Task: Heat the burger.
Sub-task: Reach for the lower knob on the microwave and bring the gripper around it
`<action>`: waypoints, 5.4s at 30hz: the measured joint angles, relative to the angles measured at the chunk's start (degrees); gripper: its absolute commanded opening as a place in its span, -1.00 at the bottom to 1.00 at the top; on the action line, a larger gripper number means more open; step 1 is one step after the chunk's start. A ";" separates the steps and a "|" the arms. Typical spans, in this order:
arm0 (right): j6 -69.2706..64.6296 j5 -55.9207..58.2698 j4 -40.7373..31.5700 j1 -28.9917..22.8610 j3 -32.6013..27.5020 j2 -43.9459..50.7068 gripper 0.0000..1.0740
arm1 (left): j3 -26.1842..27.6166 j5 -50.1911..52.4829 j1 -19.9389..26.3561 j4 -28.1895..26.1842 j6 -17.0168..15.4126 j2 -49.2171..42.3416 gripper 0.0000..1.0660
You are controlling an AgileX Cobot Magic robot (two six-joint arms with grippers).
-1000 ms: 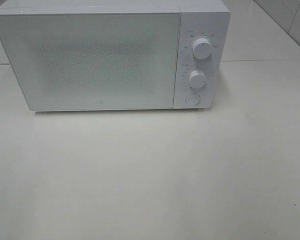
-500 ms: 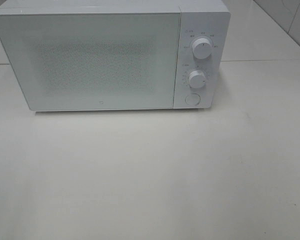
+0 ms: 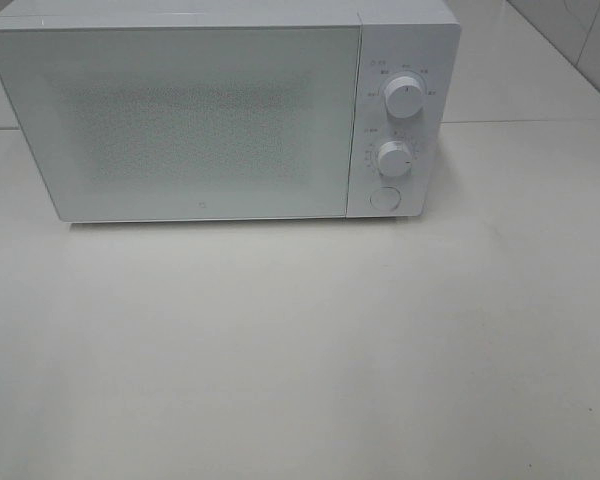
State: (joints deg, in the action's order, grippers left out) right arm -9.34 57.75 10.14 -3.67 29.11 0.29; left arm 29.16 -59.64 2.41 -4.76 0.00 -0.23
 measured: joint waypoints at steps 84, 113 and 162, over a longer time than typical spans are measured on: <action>8.42 -113.10 -22.98 -10.20 -16.44 -85.71 0.42 | 0.00 0.00 0.00 0.00 0.00 0.00 0.87; 24.01 -126.80 -57.47 -40.34 -8.08 -100.38 0.42 | 0.00 0.00 0.00 0.00 0.00 0.00 0.87; 24.92 -123.19 -51.34 -34.26 16.90 -119.12 0.42 | 0.00 0.00 0.00 0.00 0.00 0.00 0.87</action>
State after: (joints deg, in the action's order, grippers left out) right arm 15.58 -65.43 -41.20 -37.93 46.01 -118.83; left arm 29.16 -59.64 2.41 -4.76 0.00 -0.23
